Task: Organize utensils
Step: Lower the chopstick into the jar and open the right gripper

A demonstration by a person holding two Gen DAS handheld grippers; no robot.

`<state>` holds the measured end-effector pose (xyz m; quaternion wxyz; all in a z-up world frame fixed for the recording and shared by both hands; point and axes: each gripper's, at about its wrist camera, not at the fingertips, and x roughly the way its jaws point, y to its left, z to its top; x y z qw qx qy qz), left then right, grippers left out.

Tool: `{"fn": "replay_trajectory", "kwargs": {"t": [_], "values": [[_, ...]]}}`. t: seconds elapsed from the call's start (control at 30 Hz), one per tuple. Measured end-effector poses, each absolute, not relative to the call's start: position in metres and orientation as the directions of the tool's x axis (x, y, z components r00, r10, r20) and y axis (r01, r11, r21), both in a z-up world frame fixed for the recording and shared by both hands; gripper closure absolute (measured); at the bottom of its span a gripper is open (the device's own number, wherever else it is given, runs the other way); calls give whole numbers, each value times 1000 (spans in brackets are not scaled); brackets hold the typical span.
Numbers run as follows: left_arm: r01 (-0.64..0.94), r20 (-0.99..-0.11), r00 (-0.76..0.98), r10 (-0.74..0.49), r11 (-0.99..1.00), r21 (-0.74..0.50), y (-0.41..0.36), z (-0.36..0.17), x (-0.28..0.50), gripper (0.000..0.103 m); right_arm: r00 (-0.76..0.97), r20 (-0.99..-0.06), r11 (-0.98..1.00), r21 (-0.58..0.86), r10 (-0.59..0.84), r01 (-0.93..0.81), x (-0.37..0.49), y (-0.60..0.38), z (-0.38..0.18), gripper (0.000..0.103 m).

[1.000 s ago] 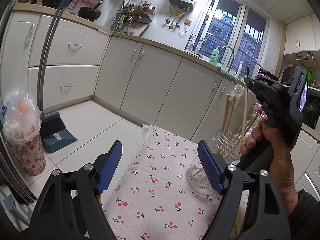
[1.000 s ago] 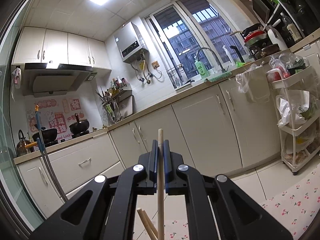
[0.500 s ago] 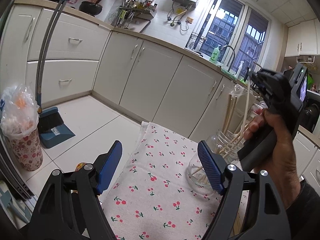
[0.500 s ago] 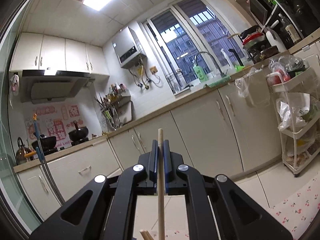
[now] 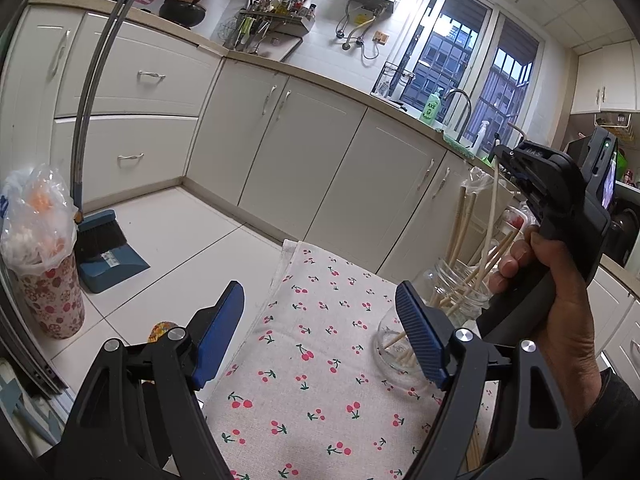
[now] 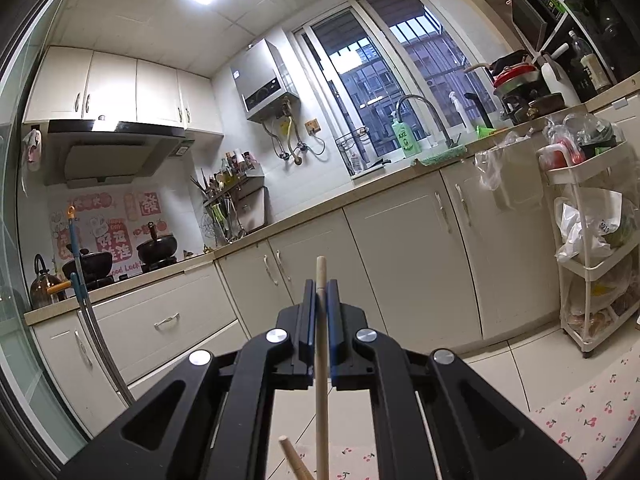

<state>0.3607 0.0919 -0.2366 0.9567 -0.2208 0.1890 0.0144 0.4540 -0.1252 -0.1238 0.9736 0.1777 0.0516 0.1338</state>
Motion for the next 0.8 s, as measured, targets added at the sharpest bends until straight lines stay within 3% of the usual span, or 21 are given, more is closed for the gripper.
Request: {"fn": "replay_trajectory", "kwargs": {"t": [0.43,0.8], "values": [[-116,-383,922,-62,898,-425,93,-239,363,28,964,-38,912,337,263,-236,452,-128,-122,97],[-122,-392,918,-65,892,-435,95,-240,366,28,951,-89,913,318,297,-256,451,-124,-135,97]]}}
